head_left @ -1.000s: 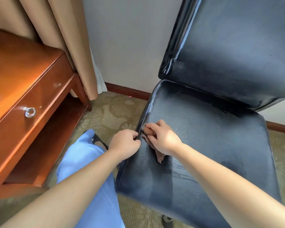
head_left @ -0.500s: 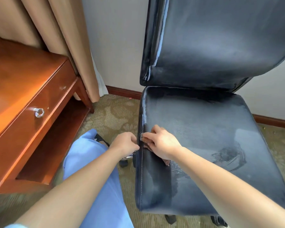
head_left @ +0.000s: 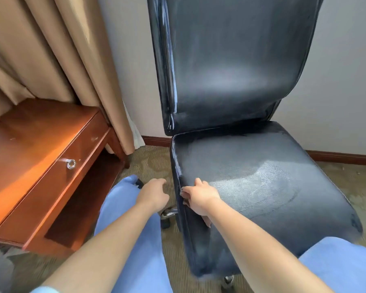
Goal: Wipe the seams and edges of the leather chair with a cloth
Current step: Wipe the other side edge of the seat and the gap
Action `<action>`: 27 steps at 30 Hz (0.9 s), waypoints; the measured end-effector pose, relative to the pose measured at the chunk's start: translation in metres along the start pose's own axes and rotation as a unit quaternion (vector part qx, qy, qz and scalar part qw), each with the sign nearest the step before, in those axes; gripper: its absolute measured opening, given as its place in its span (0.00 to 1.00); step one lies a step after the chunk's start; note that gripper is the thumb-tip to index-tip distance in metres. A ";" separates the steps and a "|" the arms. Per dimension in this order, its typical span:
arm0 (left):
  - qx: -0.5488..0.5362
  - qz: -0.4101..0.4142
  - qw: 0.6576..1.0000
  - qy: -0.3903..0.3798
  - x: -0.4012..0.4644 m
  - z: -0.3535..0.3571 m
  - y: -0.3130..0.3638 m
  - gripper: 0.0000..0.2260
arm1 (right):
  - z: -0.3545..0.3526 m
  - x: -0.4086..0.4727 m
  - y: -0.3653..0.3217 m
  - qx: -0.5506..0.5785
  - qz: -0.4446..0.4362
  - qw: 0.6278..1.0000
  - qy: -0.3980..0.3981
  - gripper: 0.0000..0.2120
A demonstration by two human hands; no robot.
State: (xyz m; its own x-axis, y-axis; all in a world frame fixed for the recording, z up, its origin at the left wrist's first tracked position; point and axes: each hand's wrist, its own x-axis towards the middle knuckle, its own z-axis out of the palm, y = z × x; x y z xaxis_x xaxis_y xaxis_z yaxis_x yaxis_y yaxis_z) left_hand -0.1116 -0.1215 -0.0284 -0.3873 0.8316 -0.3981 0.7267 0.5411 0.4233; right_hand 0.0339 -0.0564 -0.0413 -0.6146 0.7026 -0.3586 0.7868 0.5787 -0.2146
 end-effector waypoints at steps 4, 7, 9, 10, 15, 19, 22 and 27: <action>0.014 0.018 1.000 -0.020 0.006 0.014 -0.005 0.27 | 0.005 0.000 0.003 0.005 -0.017 1.000 0.021 0.12; 0.004 0.016 0.999 -0.038 0.021 0.022 -0.007 0.30 | 0.007 0.012 0.002 0.001 -0.018 0.999 0.051 0.12; -0.007 0.019 0.999 -0.050 0.028 0.026 -0.010 0.30 | 0.006 0.024 -0.002 -0.013 -0.013 0.998 0.063 0.12; -0.015 0.019 0.998 -0.050 0.031 0.028 -0.011 0.30 | 0.006 0.032 -0.004 -0.022 -0.009 0.997 0.072 0.12; -0.068 0.010 0.997 -0.022 0.050 0.031 -0.019 0.28 | 0.000 0.065 -0.014 -0.039 0.008 0.995 0.096 0.12; -0.083 0.006 0.996 -0.026 0.056 0.032 -0.021 0.28 | 0.006 0.049 -0.004 -0.055 -0.017 0.995 0.085 0.18; -0.103 -0.004 0.994 -0.024 0.058 0.032 -0.020 0.28 | 0.007 0.035 0.004 -0.058 -0.050 0.995 0.062 0.19; -0.099 -0.001 0.994 -0.039 0.048 0.034 -0.015 0.28 | 0.010 0.017 0.013 -0.084 -0.087 0.991 0.054 0.18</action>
State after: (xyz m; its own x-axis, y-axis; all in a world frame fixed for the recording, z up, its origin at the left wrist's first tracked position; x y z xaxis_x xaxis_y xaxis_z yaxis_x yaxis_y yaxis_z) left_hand -0.1213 -0.0940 -0.0817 -0.3382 0.8219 -0.4583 0.5964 0.5639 0.5712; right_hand 0.0344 -0.0410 -0.0596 -0.7494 0.6217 -0.2278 0.6539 0.7490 -0.1066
